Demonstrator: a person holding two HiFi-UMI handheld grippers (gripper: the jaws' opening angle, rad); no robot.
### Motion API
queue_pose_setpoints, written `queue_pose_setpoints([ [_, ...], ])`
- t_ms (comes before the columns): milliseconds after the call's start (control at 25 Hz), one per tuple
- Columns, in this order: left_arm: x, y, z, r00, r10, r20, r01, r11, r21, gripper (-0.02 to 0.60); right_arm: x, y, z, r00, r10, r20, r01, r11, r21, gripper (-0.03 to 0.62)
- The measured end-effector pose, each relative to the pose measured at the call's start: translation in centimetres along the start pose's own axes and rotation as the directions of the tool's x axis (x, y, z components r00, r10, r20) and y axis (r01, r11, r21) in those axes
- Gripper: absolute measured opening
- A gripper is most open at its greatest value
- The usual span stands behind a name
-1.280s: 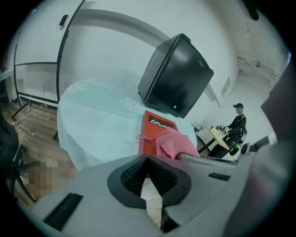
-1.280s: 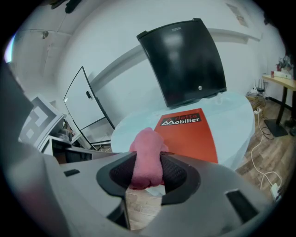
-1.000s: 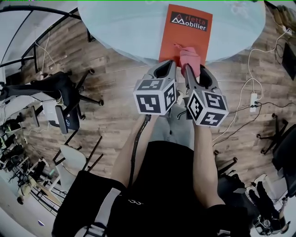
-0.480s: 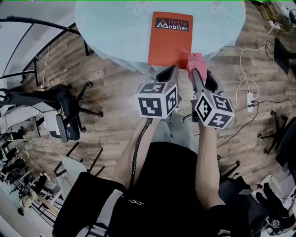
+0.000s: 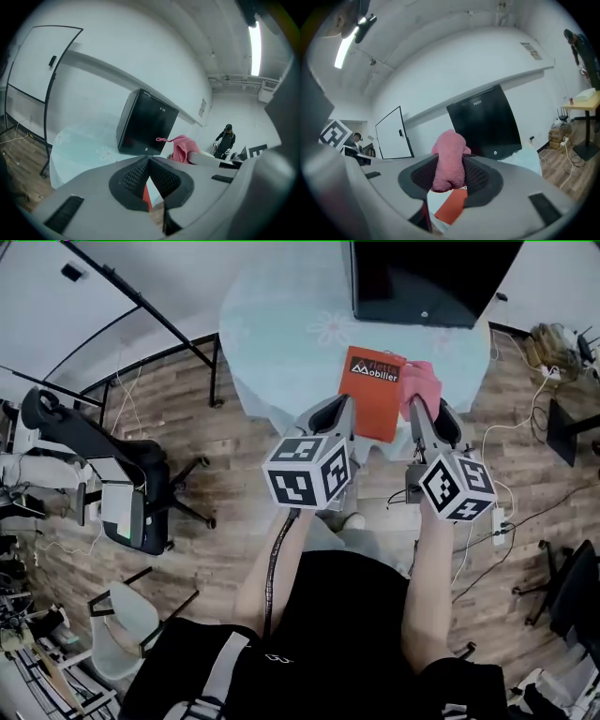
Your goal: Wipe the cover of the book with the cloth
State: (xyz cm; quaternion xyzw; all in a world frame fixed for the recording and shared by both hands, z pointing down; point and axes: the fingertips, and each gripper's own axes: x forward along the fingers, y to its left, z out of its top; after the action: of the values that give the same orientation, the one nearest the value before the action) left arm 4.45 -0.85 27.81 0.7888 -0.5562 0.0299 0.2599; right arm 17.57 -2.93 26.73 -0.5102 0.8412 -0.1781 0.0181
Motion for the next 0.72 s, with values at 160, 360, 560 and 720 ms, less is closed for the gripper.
queue_pose_setpoints([
  [160,-1.7,-1.1,4.8,0.993,-0.014,0.117,0.011,1.0,0.026,0.013,-0.7,1.9,5.2,0.994,0.04,0.104,-0.036,0.998,-0.046,0.152],
  [360,-2.5,-2.1,7.2,0.981,-0.04,0.189,0.032,0.998,0.047,0.012,-1.1,2.9,6.7,0.995,0.042,0.095,-0.032,0.994,-0.107,0.147],
  [560,-1.7,-3.4,7.9,0.98,-0.075,0.186,0.061,0.995,0.077,0.012,-1.8,2.4,7.4,0.994,0.033,0.107,-0.021,0.993,-0.116,0.147],
  [720,-0.5,-4.5,7.8,0.982,-0.093,0.166,0.08,0.993,0.082,0.012,-2.0,1.9,8.4,0.992,0.028,0.122,-0.012,0.991,-0.134,0.147],
])
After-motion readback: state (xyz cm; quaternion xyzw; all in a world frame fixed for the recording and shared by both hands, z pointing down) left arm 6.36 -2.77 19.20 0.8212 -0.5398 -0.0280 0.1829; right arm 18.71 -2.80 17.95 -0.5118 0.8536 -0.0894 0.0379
